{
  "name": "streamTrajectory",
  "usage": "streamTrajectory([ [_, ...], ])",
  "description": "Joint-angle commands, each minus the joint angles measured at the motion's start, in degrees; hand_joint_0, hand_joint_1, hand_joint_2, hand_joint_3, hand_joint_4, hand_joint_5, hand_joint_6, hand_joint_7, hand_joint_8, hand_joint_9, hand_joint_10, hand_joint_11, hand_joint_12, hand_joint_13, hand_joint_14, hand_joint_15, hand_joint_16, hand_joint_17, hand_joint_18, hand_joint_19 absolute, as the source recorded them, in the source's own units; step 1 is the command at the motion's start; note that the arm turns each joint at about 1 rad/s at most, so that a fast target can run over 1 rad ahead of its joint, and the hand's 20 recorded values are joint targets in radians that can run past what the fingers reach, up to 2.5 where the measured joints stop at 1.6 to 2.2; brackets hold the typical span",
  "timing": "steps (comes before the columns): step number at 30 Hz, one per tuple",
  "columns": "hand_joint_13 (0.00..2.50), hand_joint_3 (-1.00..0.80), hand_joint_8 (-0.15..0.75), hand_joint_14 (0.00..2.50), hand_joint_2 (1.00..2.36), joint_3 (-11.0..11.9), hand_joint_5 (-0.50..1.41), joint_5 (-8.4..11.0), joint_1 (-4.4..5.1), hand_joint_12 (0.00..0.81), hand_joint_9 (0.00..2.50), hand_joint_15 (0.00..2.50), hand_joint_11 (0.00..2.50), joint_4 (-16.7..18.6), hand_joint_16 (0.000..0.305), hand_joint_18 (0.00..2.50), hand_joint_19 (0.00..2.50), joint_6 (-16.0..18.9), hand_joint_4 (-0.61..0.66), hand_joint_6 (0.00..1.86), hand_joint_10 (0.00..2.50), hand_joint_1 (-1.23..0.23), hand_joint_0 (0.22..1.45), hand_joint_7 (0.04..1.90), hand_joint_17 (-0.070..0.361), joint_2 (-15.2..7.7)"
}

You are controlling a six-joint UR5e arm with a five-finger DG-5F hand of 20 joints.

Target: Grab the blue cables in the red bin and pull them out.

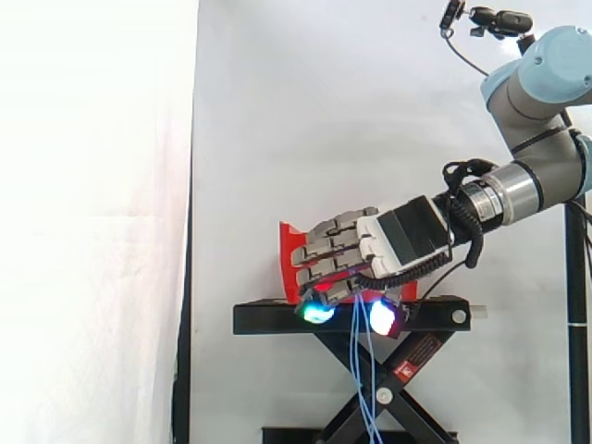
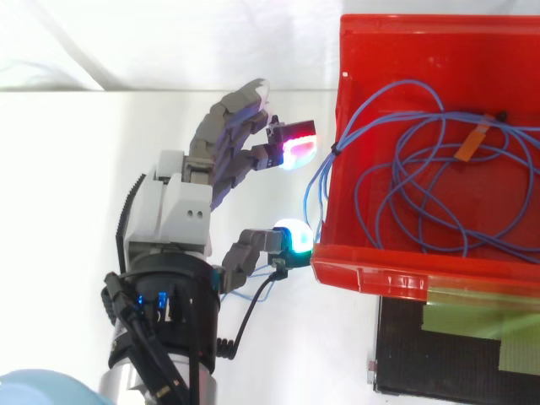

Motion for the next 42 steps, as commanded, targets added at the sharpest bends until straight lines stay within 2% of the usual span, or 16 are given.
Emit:
streamTrajectory([
  [1,0.33,-1.0,0.263,0.01,1.0,-0.3,0.74,-0.05,-0.13,0.331,0.48,0.35,0.38,0.4,0.043,0.33,0.57,0.0,0.34,0.01,0.01,-0.8,0.81,0.63,0.097,0.0],
  [14,0.33,-1.0,0.263,0.01,1.0,-0.3,0.74,-0.05,-0.39,0.331,0.48,0.36,0.38,0.3,0.043,0.33,0.57,-0.9,0.33,0.01,0.01,-0.8,0.81,0.64,0.098,0.0],
  [22,0.33,-1.0,0.264,0.01,1.0,-0.3,0.76,-0.66,-1.01,0.33,0.48,0.35,0.38,0.0,0.043,0.33,0.57,-1.3,0.33,0.0,0.01,-0.8,0.81,0.67,0.098,0.0],
  [42,0.33,-1.0,0.264,0.01,1.0,-0.3,0.78,-0.66,-0.92,0.331,0.48,0.35,0.38,-0.5,0.043,0.33,0.57,-1.5,0.33,0.0,0.01,-0.8,0.81,0.7,0.098,0.0],
])
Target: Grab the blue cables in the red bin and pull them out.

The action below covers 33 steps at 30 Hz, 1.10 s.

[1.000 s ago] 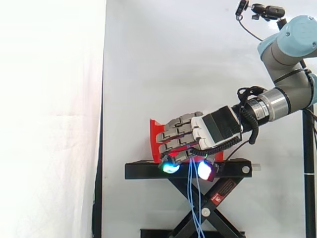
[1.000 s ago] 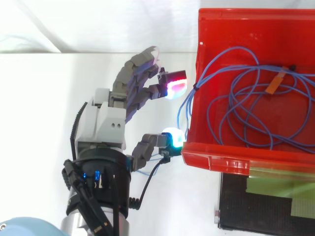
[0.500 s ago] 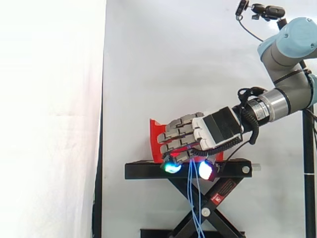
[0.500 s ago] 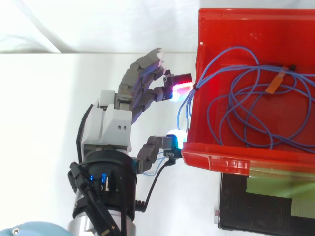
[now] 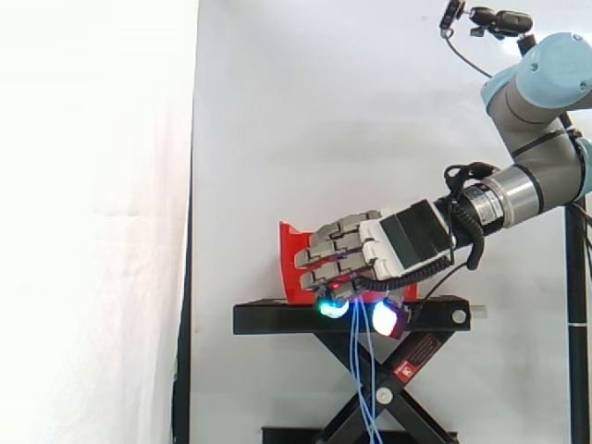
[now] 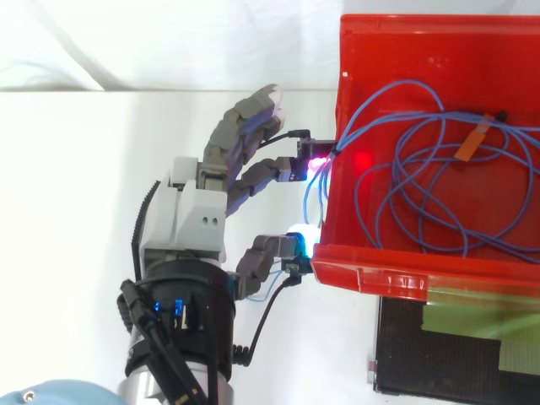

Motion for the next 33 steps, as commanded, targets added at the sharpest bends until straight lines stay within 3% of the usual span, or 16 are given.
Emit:
streamTrajectory([
  [1,0.33,-1.0,0.265,0.01,1.0,0.0,0.78,0.0,0.08,0.331,0.48,0.35,0.38,-0.3,0.043,0.33,0.57,0.1,0.33,0.0,0.01,-0.8,0.81,0.7,0.097,0.0],
  [33,0.34,-1.0,0.266,0.01,1.0,-0.1,0.79,0.0,1.05,0.329,0.5,0.35,0.39,0.2,0.043,0.34,0.57,0.1,0.32,0.0,0.01,-0.8,0.81,0.7,0.097,0.0],
])
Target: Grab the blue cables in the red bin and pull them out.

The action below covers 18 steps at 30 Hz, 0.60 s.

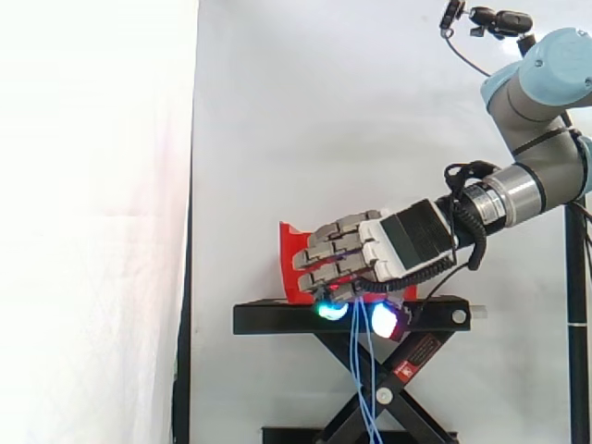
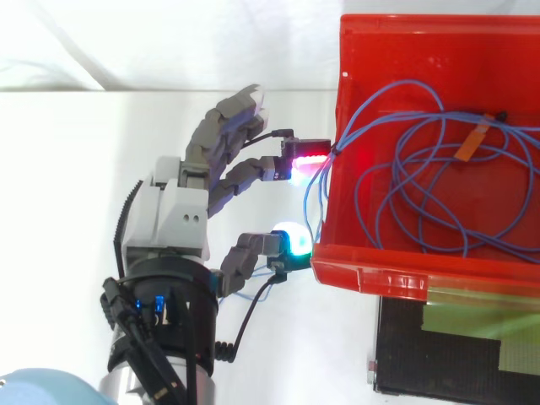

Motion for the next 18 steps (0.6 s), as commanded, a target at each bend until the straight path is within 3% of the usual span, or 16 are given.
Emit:
streamTrajectory([
  [1,0.34,-1.0,0.266,0.01,1.0,0.0,0.79,0.0,0.11,0.329,0.49,0.35,0.38,0.8,0.043,0.34,0.57,0.0,0.33,0.0,0.01,-0.8,0.81,0.7,0.097,0.0],
  [18,0.35,-1.0,0.267,0.01,1.0,-1.2,0.83,0.09,0.11,0.328,0.52,0.35,0.39,1.3,0.043,0.35,0.56,0.0,0.31,0.0,0.02,-0.8,0.82,0.72,0.096,0.0],
])
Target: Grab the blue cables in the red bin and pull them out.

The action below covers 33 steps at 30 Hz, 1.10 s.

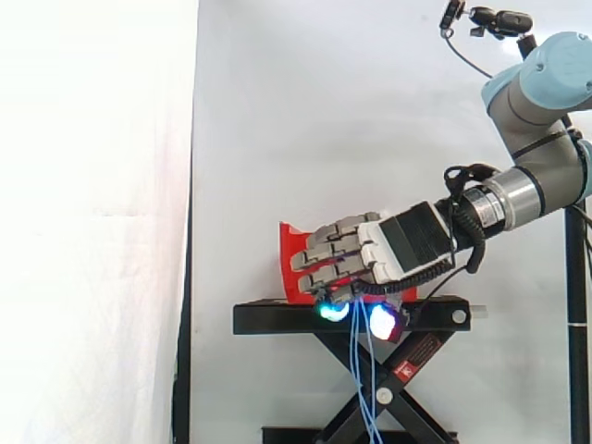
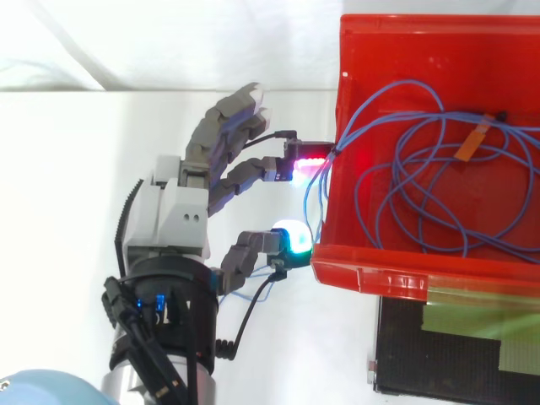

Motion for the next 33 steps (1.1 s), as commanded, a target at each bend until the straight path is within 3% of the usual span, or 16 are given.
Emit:
streamTrajectory([
  [1,0.35,-1.0,0.266,0.01,1.0,-0.6,0.83,0.0,-0.06,0.328,0.52,0.35,0.39,0.2,0.042,0.35,0.56,0.0,0.31,0.0,0.01,-0.8,0.82,0.72,0.096,0.0],
  [27,0.36,-1.0,0.263,0.01,1.0,-1.2,0.86,-0.09,-0.32,0.324,0.54,0.35,0.4,1.5,0.043,0.36,0.56,-0.1,0.3,0.0,0.01,-0.8,0.83,0.74,0.096,0.0],
  [33,0.36,-1.0,0.262,0.01,1.0,-1.2,0.87,-0.09,-0.32,0.323,0.55,0.35,0.4,1.4,0.042,0.36,0.56,-0.1,0.27,0.1,0.01,-0.81,0.83,0.7,0.095,0.0],
])
